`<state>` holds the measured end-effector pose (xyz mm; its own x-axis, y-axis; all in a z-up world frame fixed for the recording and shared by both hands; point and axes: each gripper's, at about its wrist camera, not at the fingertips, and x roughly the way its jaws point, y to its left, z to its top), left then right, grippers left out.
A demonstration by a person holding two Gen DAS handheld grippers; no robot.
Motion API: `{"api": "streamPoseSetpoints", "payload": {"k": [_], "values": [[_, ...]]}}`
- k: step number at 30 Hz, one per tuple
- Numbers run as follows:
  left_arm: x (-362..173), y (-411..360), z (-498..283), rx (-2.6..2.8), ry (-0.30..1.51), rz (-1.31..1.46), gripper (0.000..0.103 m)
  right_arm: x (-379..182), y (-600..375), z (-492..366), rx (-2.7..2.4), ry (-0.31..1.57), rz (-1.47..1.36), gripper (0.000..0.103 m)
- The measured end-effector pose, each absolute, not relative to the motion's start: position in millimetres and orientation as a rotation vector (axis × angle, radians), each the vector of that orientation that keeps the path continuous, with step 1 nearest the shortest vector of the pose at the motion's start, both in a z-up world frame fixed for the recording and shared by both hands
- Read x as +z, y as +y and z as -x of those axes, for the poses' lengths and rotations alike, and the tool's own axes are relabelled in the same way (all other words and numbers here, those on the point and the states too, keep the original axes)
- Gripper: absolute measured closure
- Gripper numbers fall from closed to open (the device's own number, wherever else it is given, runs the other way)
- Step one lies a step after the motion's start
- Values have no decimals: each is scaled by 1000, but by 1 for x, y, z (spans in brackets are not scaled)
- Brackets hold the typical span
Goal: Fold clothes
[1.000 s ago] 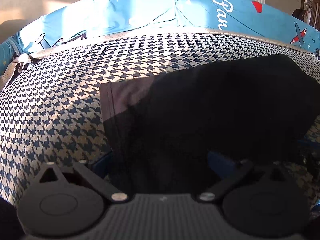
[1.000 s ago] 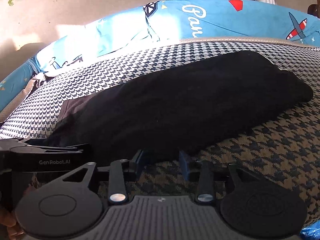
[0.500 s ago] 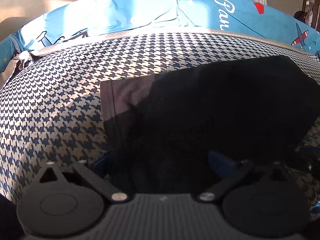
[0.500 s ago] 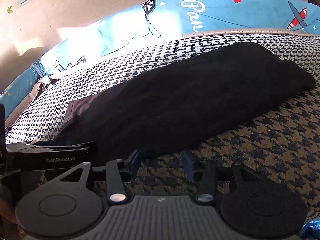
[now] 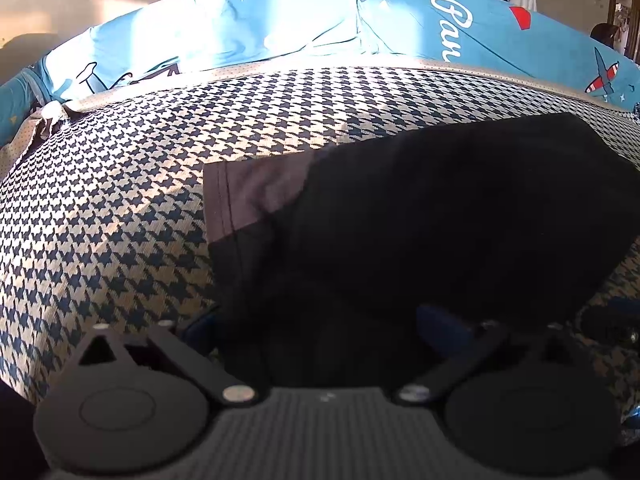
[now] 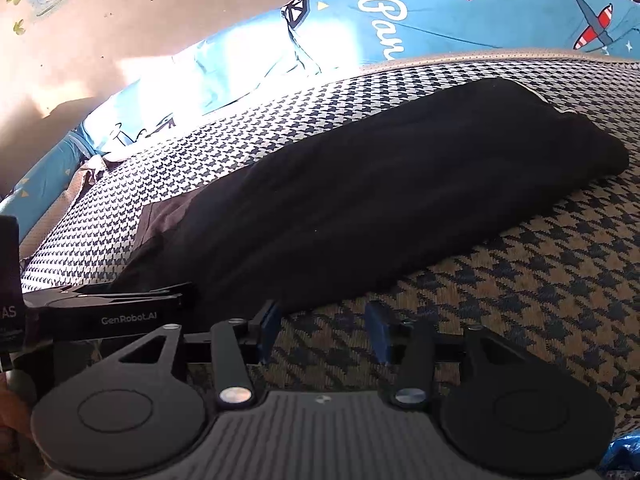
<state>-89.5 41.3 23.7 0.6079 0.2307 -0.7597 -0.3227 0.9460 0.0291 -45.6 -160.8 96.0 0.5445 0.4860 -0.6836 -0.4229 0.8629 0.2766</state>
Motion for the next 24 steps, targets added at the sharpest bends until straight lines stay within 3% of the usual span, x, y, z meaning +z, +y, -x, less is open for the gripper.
{"api": "streamPoseSetpoints", "payload": {"k": [24], "values": [[42, 21, 72, 224, 872, 124, 0, 104, -198, 14, 397, 862, -171, 54]]}}
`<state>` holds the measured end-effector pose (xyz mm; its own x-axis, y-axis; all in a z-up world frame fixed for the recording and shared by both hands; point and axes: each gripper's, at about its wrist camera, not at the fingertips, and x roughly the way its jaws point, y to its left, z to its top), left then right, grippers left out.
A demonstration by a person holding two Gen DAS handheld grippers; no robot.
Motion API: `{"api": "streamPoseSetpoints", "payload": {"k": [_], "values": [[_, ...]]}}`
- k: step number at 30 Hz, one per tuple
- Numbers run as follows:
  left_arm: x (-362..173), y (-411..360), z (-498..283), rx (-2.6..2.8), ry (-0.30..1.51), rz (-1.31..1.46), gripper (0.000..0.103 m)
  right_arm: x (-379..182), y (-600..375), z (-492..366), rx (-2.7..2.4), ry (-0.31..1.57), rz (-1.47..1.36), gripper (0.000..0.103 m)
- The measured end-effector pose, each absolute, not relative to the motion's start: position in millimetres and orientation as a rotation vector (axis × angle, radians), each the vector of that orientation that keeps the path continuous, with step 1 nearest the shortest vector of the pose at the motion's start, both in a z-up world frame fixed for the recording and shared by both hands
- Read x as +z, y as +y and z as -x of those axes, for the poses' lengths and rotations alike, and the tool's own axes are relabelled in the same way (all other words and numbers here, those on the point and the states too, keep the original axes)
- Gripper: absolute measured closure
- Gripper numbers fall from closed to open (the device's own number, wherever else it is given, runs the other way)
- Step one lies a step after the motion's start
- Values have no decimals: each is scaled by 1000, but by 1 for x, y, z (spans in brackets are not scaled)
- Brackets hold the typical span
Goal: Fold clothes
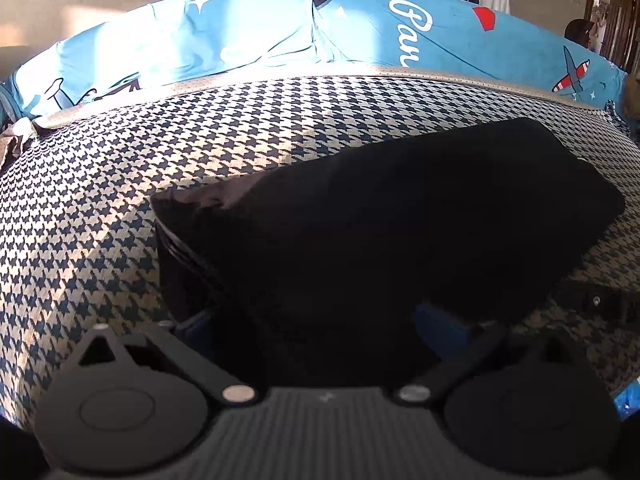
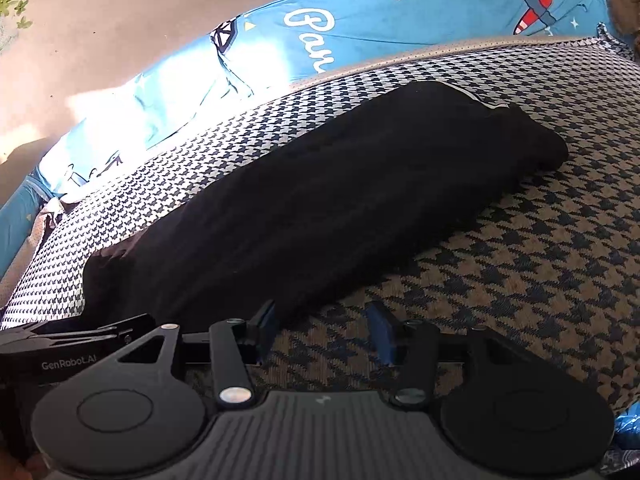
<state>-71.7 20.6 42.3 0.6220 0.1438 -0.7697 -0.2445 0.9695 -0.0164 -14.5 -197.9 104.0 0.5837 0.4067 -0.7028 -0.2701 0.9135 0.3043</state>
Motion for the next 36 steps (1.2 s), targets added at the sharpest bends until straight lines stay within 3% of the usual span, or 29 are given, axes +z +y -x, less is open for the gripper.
{"api": "streamPoseSetpoints", "payload": {"k": [36], "values": [[34, 23, 5, 144, 930, 145, 0, 110, -332, -114, 250, 908, -409, 52]]}}
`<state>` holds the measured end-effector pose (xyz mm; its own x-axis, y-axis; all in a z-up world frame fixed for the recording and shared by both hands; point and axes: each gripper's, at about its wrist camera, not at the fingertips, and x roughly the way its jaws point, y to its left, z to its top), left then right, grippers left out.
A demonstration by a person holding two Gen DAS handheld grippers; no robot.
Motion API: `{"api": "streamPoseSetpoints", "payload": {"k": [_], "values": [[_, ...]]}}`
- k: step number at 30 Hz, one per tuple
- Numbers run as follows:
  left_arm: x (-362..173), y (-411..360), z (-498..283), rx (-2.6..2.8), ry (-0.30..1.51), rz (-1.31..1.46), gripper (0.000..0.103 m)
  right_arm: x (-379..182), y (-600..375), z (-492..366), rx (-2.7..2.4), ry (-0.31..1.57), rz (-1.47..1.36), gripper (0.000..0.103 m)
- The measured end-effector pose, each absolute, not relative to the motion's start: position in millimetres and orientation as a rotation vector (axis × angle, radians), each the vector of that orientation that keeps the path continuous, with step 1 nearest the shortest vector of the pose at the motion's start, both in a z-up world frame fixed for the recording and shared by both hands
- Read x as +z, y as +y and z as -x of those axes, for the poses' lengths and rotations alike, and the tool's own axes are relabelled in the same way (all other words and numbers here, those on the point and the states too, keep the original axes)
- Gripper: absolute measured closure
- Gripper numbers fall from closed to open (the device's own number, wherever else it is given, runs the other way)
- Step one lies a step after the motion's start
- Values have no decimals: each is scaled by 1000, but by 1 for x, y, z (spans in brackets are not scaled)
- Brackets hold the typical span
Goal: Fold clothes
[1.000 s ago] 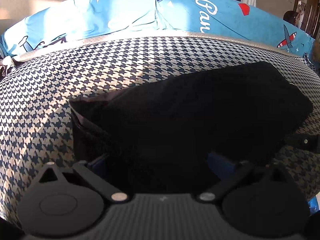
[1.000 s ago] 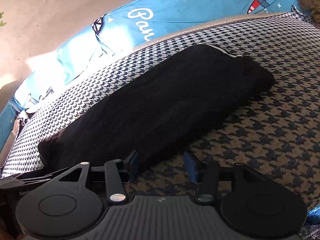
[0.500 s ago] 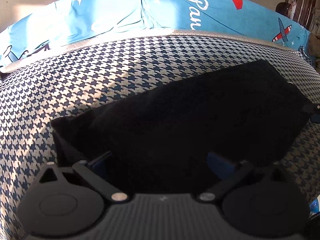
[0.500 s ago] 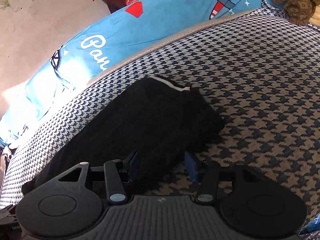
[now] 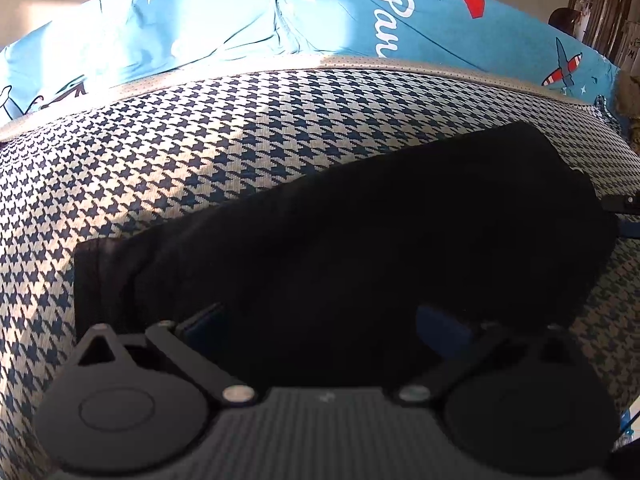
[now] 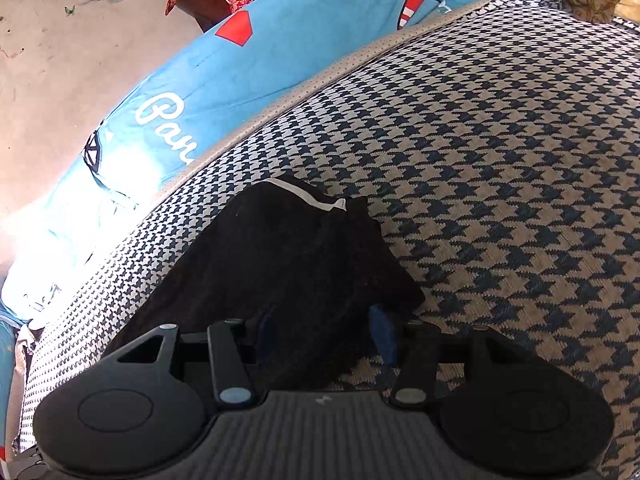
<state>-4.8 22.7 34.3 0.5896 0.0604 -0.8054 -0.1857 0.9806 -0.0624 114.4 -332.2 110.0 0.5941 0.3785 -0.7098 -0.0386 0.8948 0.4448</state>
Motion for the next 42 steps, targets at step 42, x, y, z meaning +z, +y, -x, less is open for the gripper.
{"api": "streamPoseSetpoints", "payload": {"k": [42], "values": [[24, 16, 10, 170, 935, 102, 0, 86, -360, -154, 336, 881, -518, 37]]}}
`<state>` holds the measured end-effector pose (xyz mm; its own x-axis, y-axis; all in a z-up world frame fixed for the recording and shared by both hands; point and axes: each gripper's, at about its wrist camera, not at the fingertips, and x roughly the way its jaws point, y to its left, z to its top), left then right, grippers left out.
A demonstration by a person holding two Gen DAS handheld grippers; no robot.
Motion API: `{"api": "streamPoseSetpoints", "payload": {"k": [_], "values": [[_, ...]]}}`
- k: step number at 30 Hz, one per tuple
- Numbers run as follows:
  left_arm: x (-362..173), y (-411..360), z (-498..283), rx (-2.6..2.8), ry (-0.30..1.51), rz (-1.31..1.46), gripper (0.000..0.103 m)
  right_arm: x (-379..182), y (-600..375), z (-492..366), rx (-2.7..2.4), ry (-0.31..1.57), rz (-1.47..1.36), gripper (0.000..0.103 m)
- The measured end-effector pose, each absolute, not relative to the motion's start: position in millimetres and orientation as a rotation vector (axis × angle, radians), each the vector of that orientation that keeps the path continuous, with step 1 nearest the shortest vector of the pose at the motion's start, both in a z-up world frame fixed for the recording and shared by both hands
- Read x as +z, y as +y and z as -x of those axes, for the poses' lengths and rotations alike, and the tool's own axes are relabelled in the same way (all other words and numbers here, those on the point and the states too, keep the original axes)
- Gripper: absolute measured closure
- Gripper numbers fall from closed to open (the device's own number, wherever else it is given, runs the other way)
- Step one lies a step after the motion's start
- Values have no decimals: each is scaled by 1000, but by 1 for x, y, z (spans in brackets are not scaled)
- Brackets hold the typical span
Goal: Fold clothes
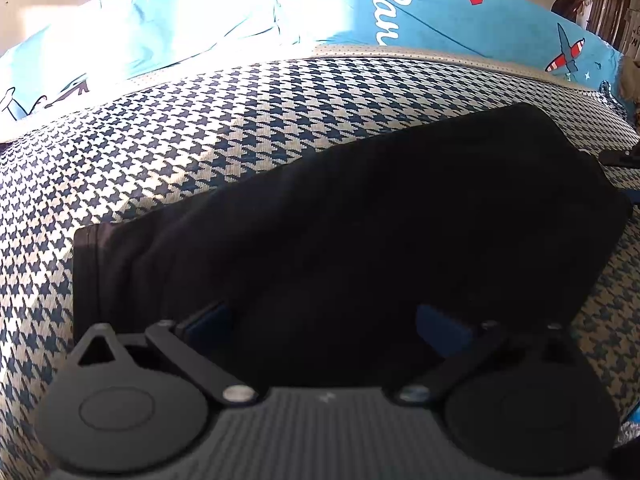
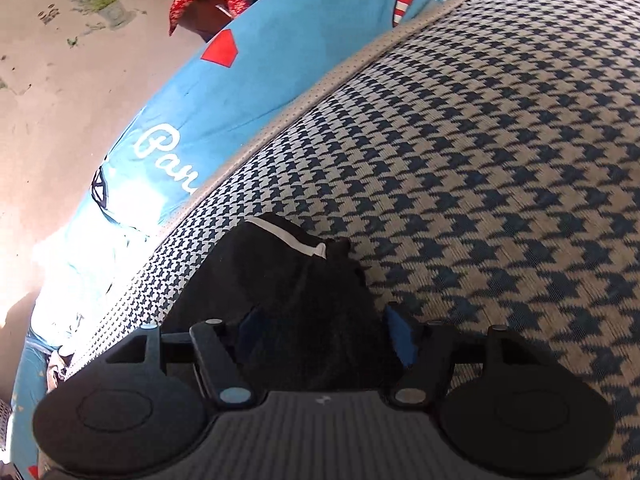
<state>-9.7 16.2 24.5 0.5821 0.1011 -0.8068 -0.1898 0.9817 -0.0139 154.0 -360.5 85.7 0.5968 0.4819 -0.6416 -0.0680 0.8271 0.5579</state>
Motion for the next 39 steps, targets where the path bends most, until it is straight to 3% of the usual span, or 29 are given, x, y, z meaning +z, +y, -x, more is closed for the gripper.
{"api": "streamPoseSetpoints", "payload": {"k": [10, 16, 19, 33, 34, 35, 39], "values": [[23, 13, 9, 177, 930, 95, 0, 77, -327, -195, 434, 858, -450, 36], [23, 14, 7, 178, 931, 97, 0, 71, -312, -205, 461, 855, -415, 57], [23, 13, 5, 177, 931, 96, 0, 66, -313, -204, 475, 857, -431, 61], [23, 15, 6, 173, 932, 94, 0, 61, -308, -214, 482, 830, -386, 55], [22, 15, 6, 173, 932, 93, 0, 60, -306, -215, 476, 827, -374, 64], [23, 14, 6, 173, 931, 92, 0, 60, -304, -216, 467, 829, -360, 81], [23, 13, 5, 174, 930, 88, 0, 61, -302, -218, 465, 828, -352, 87]]}}
